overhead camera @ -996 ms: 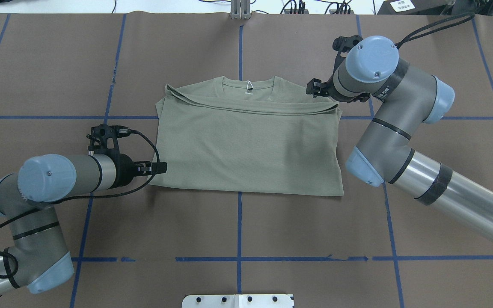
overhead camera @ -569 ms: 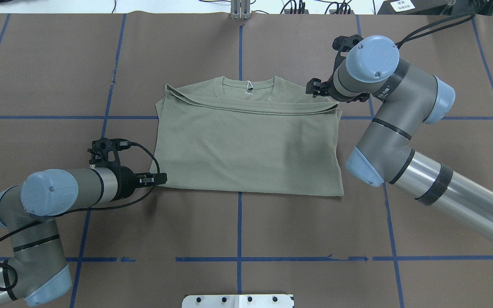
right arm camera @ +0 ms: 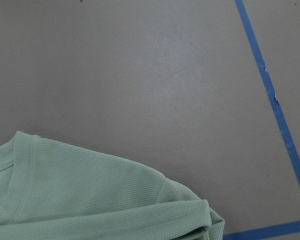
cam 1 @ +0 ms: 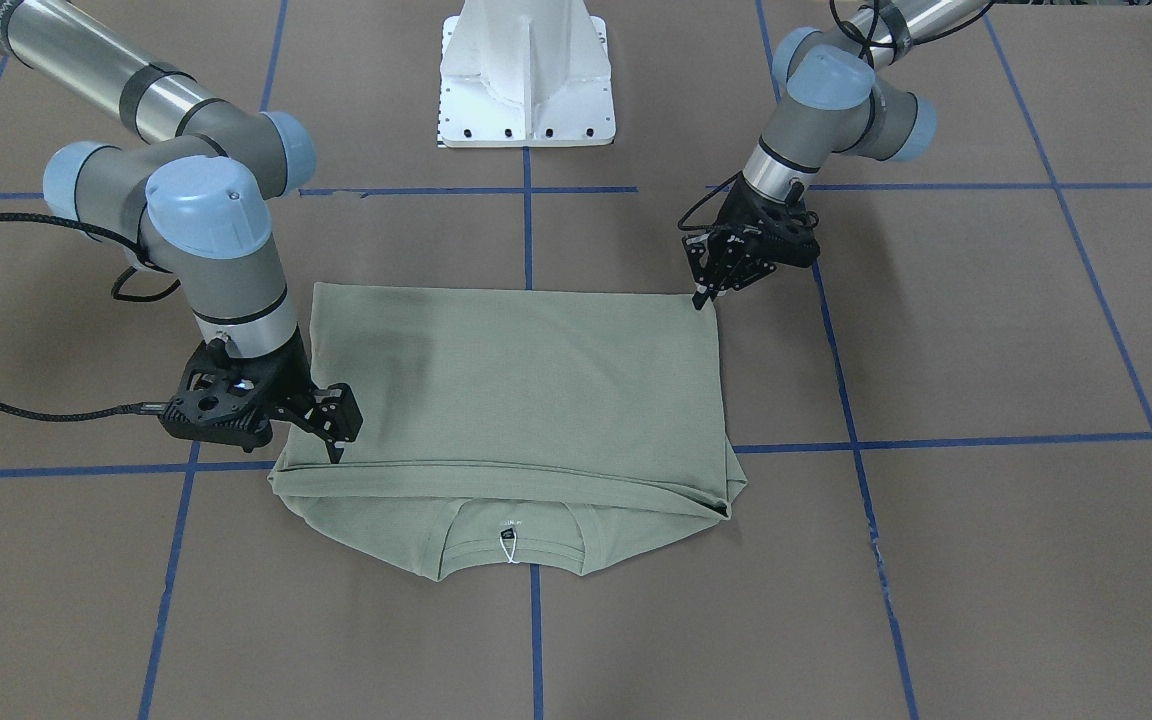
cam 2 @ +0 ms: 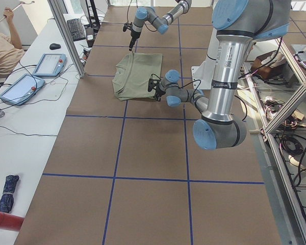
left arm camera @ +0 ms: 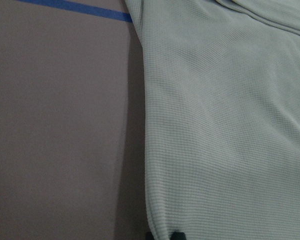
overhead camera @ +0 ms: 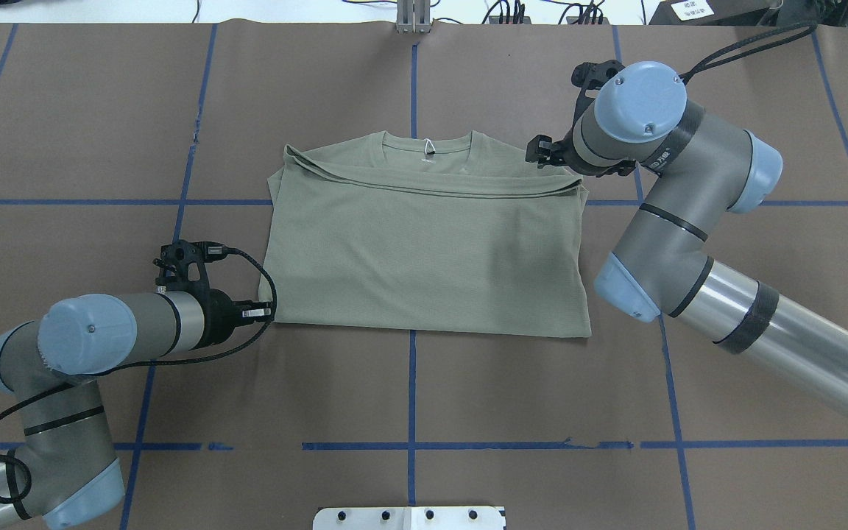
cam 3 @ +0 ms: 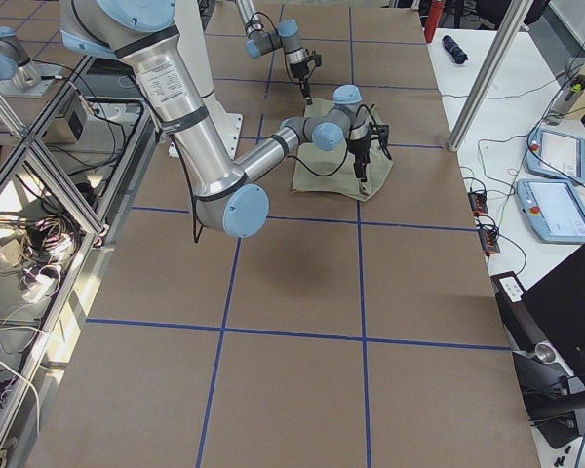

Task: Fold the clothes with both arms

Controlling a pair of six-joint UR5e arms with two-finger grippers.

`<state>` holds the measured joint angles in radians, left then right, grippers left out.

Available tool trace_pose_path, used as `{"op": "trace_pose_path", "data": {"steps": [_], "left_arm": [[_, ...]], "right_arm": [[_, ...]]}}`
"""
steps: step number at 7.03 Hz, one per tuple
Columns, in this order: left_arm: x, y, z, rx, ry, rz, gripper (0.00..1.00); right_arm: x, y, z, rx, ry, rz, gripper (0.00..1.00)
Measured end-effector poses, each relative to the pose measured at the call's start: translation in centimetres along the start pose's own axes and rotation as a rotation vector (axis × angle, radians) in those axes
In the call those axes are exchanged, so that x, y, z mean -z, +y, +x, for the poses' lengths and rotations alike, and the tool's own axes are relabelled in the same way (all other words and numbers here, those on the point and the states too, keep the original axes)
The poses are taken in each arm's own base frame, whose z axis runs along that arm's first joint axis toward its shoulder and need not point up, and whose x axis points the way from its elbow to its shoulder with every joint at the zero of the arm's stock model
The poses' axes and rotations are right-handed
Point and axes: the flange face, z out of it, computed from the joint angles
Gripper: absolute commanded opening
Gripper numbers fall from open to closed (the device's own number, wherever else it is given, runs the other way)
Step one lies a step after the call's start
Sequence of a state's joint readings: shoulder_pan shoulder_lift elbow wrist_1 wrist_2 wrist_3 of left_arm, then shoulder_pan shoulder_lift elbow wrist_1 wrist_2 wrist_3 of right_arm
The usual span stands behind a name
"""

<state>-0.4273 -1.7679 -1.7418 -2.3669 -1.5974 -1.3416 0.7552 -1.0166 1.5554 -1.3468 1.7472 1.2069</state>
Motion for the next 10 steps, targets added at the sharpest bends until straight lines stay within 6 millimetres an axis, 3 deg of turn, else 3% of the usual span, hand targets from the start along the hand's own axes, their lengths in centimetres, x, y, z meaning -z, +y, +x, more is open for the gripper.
{"op": "trace_pose_path", "data": {"steps": [2, 3, 5, 6, 9, 10], "left_arm": [[1.0, -0.7, -0.8, -0.030, -0.004, 0.011, 0.00], [1.8, -2.5, -2.3, -0.080, -0.027, 0.041, 0.00], [2.6, -10.4, -7.5, -0.164, -0.133, 0.148, 0.00], [1.5, -14.9, -9.2, -0.191, -0.190, 0.193, 0.00], [-5.6, -29.8, -9.5, -0.224, -0.350, 0.254, 0.00], [-6.4, -32.9, -10.7, -0.263, -0.408, 0.261, 0.25]], "right_arm": [[0.1, 0.0, -0.2, 0.003, -0.003, -0.001, 1.00], [0.2, 0.0, -0.3, 0.004, -0.005, 0.000, 1.00], [0.3, 0.1, -0.6, 0.004, -0.008, 0.000, 1.00], [0.4, 0.2, -0.9, 0.003, -0.013, 0.001, 1.00], [0.7, 0.9, -1.4, 0.007, -0.025, -0.003, 1.00], [0.8, 1.1, -1.6, 0.009, -0.028, -0.005, 1.00]]}}
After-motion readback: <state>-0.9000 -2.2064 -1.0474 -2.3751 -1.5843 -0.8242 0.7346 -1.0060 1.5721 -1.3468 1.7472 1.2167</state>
